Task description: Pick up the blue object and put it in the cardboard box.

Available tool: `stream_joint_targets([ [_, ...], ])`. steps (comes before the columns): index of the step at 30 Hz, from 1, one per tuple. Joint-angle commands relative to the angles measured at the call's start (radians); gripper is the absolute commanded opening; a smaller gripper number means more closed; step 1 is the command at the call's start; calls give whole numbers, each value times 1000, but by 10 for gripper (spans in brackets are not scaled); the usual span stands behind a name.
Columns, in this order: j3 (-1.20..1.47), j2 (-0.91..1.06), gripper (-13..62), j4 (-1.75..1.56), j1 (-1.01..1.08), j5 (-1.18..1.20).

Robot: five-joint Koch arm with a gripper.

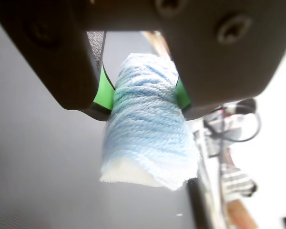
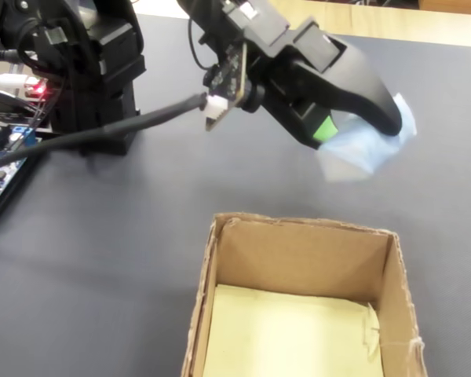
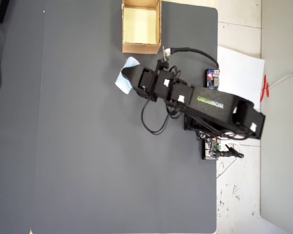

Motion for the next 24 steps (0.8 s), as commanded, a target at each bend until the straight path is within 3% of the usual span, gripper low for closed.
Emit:
stream_joint_targets([
  [1,-29,95,106,-89,15,18],
  [10,-213,146,106,169,239,-163],
  [24,-515,-187,108,302,457,-278],
])
